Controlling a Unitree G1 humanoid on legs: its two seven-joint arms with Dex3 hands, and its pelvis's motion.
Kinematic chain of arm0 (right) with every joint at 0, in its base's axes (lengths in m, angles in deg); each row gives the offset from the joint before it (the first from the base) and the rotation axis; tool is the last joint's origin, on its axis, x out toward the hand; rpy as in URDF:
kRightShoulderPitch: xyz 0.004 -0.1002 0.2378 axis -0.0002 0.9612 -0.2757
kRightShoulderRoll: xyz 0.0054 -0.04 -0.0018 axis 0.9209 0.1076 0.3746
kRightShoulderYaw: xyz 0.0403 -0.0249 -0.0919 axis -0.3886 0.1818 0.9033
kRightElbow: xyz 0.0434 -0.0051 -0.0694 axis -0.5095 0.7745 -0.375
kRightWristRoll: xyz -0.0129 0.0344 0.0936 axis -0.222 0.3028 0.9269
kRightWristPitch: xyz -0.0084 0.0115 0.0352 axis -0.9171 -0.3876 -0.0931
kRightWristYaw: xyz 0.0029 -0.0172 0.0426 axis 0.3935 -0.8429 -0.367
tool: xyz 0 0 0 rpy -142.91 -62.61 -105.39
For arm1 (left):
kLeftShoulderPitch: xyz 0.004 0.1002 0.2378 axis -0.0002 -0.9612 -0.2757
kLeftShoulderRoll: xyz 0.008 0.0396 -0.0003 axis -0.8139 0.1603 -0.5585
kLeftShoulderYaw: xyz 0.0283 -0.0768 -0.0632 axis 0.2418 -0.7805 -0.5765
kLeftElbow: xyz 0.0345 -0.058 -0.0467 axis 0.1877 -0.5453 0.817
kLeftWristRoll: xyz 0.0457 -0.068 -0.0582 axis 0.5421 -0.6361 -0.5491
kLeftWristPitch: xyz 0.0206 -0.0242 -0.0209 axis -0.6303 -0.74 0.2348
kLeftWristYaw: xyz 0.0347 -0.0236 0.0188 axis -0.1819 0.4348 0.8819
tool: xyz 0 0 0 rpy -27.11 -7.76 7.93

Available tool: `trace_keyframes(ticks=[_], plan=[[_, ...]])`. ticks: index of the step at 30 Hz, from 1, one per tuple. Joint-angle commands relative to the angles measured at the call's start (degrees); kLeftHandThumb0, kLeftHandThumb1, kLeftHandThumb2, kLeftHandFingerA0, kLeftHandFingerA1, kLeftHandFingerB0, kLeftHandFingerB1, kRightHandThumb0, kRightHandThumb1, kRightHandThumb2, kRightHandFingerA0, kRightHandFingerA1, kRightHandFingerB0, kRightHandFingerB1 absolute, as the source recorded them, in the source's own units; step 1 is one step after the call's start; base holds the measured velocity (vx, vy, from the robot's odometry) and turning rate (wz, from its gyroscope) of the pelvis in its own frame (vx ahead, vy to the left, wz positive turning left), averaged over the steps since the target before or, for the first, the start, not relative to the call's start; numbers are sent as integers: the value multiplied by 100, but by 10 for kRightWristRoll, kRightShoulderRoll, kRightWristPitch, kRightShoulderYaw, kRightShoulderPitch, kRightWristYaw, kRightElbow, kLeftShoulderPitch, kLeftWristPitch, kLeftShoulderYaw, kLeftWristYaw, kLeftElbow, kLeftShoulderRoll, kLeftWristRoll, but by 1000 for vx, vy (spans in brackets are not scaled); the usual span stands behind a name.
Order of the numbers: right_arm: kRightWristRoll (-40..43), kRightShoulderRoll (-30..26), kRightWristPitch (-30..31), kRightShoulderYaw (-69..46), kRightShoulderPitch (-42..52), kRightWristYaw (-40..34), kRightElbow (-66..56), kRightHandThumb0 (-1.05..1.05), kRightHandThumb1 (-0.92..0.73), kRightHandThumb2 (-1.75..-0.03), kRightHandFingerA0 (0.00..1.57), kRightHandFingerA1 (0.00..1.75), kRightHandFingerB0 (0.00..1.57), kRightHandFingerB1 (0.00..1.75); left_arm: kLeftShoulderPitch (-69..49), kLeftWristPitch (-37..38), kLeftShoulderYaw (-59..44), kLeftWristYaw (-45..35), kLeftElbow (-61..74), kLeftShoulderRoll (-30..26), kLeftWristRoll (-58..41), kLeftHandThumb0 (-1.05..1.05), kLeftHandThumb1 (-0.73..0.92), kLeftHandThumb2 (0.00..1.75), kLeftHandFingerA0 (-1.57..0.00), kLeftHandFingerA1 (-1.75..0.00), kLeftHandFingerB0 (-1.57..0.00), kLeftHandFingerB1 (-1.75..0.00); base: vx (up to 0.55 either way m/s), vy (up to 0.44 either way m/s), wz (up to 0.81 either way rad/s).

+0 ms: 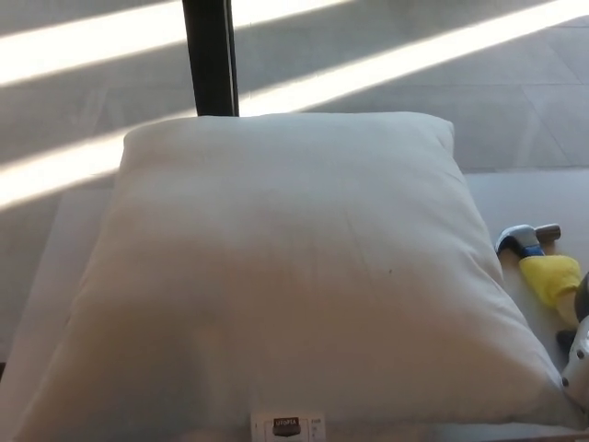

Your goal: A hammer is kept on the right hand side and a pillow is kept on the left hand side on the desk infront of the robot and the robot uses its right hand to pick up the hammer and makes a downward swinging motion to hit the pillow

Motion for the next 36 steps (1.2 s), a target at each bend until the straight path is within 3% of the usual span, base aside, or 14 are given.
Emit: trace_keyframes(ticks=[1, 4, 5, 9, 12, 14, 17, 20, 21, 22, 23, 28, 32, 36], plan=[[-18, -2, -40, 27, 79, 19, 20, -42, -80, -64, 85, 162, 68, 119, 2, 4, -7, -11, 0, -14, -2, -64, 64, 60, -78, -52, -72, -46, 0, 0, 0], [3, -3, -48, 1, 84, -12, 16, -43, -75, -66, 78, 149, 69, 99, 4, 3, -6, -10, -1, -16, 0, -64, 65, 60, -77, -51, -69, -46, 0, 0, 0], [-3, -6, -58, 3, 89, -35, 12, -43, -73, -68, 87, 163, 75, 134, 3, 6, -4, -11, 1, -17, 2, -65, 65, 60, -77, -52, -69, -46, 0, 0, 0], [9, -20, -120, -21, 107, -67, -4, -45, -85, -72, 77, 161, 59, 71, 2, 0, -4, -10, 0, -19, 2, -67, 64, 60, -78, -52, -69, -46, 0, 0, 0], [5, -28, -129, -24, 100, -54, -7, -51, -88, -72, 78, 158, 60, 65, -3, 0, -2, -10, 11, -19, 3, -65, 65, 60, -76, -50, -68, -46, 0, 0, 0], [-11, -43, -155, -7, 95, -36, -10, -46, -89, -72, 81, 172, 67, 151, 0, -2, -7, -11, 3, -19, -2, -61, 66, 60, -78, -51, -69, -46, 0, 0, 0], [-61, -80, -178, 56, 73, -11, -5, -51, -83, -66, 92, 174, 75, 171, -3, -2, -8, -15, 8, -20, -3, -63, 65, 60, -79, -52, -71, -47, 0, 0, 0], [-46, -93, -191, 54, 63, -12, -9, -54, -52, -97, 124, 140, 91, 115, -4, -6, -7, -15, 13, -22, -1, -64, 66, 60, -80, -53, -71, -47, 0, 0, 0], [-37, -95, -191, 43, 67, -41, -14, -50, -64, -66, 97, 161, 89, 127, -4, -4, -6, -15, 13, -22, 1, -65, 66, 60, -81, -54, -71, -46, 0, 0, 0], [-29, -92, -177, 36, 61, -25, -17, -45, -52, -102, 118, 131, 87, 104, -9, 2, -7, -18, 10, -23, 1, -65, 67, 61, -81, -54, -70, -46, 0, 0, 0], [4, -88, -159, 3, 53, -3, -18, -46, -89, -69, 84, 121, 77, 81, -7, 0, -8, -17, 8, -22, 0, -66, 66, 60, -79, -52, -71, -46, 0, 0, 0], [26, -85, -161, -50, 56, -2, -34, -43, -77, -74, 87, 144, 82, 116, -11, 4, -10, -23, 13, -22, -2, -69, 66, 61, -77, -53, -71, -47, 0, 0, 0], [21, -90, -147, -58, 46, 51, -45, -40, -84, -69, 70, 116, 64, 65, -9, 6, -14, -26, 6, -22, -4, -65, 67, 61, -80, -53, -71, -47, 0, 0, 0], [19, -90, -129, -65, 33, 61, -45, -44, -87, -69, 77, 144, 68, 74, -8, 4, -18, -30, 2, -22, -6, -68, 67, 61, -80, -54, -71, -47, 0, 0, 0]])
